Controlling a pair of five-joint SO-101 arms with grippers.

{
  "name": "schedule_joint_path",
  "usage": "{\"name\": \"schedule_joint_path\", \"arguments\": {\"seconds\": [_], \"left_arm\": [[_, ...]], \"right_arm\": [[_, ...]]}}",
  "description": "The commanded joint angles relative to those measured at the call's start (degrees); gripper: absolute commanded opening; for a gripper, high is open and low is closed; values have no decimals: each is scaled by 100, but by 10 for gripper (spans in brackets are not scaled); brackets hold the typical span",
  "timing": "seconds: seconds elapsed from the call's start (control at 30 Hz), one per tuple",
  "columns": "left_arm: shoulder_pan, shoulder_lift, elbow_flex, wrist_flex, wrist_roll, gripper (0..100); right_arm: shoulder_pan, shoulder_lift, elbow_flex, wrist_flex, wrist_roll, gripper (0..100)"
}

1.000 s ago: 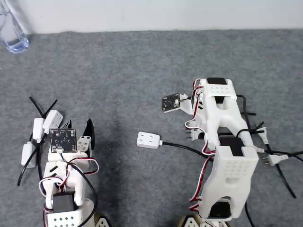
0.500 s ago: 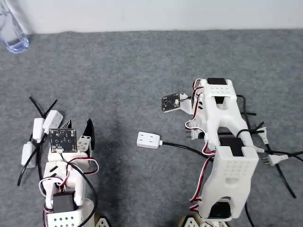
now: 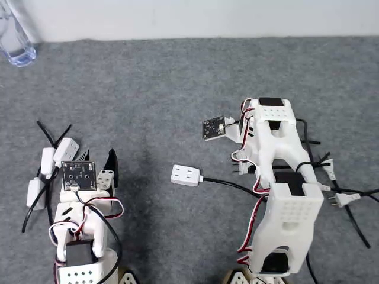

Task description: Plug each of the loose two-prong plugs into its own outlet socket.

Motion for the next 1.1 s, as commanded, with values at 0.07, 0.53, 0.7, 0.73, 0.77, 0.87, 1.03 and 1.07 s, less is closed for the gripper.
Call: {"name": "schedule_joint_path", "arguments": {"seconds": [0.07, 0.53, 0.7, 0.73, 0.77, 0.87, 1.03, 1.07], "left_arm": [[70, -79, -48, -62, -44, 181], [70, -79, -48, -62, -44, 181], [70, -79, -48, -62, -44, 181], [70, -79, -48, -62, -44, 181], [70, -79, -48, -62, -44, 181], [70, -79, -48, -62, -44, 181], [70, -79, -48, -70, -44, 181], [70, -79, -48, -70, -44, 181]], "right_arm": [[-110, 145, -149, -295, -53, 258], [-154, 224, -229, -567, -44, 206], [-136, 268, -378, -576, -62, 16], [-119, 268, -387, -567, -62, 35], [-110, 268, -396, -567, -62, 28], [-110, 207, -440, -523, -70, 11], [-110, -154, -747, -207, -316, 8], [-110, -268, -774, -92, -316, 8]]}}
